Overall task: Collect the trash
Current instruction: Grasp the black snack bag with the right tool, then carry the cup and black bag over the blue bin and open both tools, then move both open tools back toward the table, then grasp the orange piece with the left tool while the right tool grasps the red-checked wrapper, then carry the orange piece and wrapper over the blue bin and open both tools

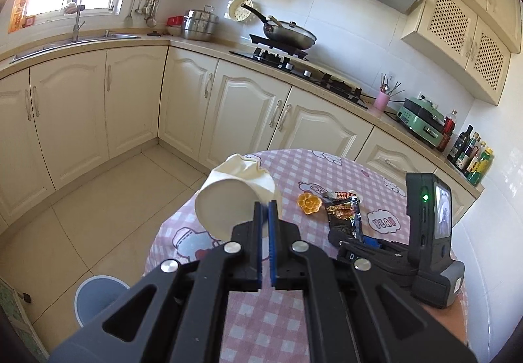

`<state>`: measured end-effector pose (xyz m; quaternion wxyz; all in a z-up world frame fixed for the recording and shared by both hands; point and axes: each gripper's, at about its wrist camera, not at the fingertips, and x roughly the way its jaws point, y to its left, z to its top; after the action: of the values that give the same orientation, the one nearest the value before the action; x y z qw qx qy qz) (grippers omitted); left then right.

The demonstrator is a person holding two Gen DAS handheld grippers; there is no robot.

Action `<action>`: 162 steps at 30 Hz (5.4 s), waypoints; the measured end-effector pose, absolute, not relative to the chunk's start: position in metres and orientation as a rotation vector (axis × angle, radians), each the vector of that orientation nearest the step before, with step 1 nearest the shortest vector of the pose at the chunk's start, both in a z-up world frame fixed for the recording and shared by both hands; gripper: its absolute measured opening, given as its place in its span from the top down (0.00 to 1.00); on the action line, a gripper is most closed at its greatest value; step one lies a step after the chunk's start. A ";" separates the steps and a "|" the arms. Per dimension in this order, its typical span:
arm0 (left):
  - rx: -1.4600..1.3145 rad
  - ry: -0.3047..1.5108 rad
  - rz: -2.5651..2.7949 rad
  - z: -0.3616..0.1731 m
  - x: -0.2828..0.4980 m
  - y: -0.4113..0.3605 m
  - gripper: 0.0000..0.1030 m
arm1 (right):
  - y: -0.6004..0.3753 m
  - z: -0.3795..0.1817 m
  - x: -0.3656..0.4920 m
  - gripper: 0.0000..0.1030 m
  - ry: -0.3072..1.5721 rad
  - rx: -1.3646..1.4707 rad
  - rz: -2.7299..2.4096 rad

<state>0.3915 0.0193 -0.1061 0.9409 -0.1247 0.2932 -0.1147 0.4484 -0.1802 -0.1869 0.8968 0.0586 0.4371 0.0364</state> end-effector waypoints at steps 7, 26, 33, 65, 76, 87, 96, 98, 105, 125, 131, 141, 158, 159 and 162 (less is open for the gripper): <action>-0.267 0.597 -0.237 -0.107 0.369 0.034 0.98 | -0.185 -0.170 0.402 0.79 0.858 0.168 0.139; -0.372 0.590 -0.007 -0.130 0.270 0.199 0.98 | 0.034 -0.151 0.333 0.79 0.838 0.002 0.639; -0.435 0.682 0.094 -0.174 0.270 0.266 0.98 | 0.101 -0.190 0.348 0.79 0.939 -0.028 0.712; -0.529 0.885 0.240 -0.260 0.339 0.328 0.65 | 0.155 -0.252 0.403 0.78 1.071 -0.027 0.711; -0.521 0.808 0.273 -0.217 0.323 0.328 0.55 | 0.154 -0.214 0.402 0.56 0.930 -0.017 0.687; -0.375 0.729 0.091 -0.150 0.340 0.217 0.47 | 0.042 -0.147 0.380 0.52 0.787 0.057 0.551; -0.205 0.725 -0.127 -0.119 0.381 0.070 0.42 | -0.100 -0.117 0.379 0.50 0.703 0.116 0.338; -0.160 0.739 -0.171 -0.119 0.392 0.038 0.42 | -0.132 -0.117 0.382 0.49 0.699 0.127 0.289; -0.047 0.796 -0.280 -0.135 0.432 -0.052 0.42 | -0.214 -0.128 0.403 0.48 0.714 0.151 0.169; 0.017 0.895 -0.290 -0.180 0.543 -0.114 0.68 | -0.263 -0.172 0.496 0.48 0.836 0.112 0.140; -0.014 0.875 -0.281 -0.175 0.541 -0.105 0.69 | -0.257 -0.182 0.517 0.48 0.866 0.096 0.163; -0.055 0.841 -0.291 -0.157 0.519 -0.083 0.69 | -0.239 -0.182 0.515 0.84 0.888 -0.020 0.181; -0.140 0.764 -0.163 -0.125 0.430 0.031 0.69 | -0.131 -0.125 0.429 0.85 0.785 0.017 0.368; -0.148 0.760 -0.152 -0.125 0.424 0.041 0.69 | -0.120 -0.122 0.423 0.85 0.779 0.015 0.388; -0.171 0.756 -0.110 -0.127 0.402 0.076 0.69 | -0.086 -0.120 0.407 0.85 0.774 0.009 0.446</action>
<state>0.4020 0.0763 -0.1270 0.9244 -0.0833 0.3684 -0.0536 0.4069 -0.0863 -0.1201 0.9018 0.0042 0.3745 0.2155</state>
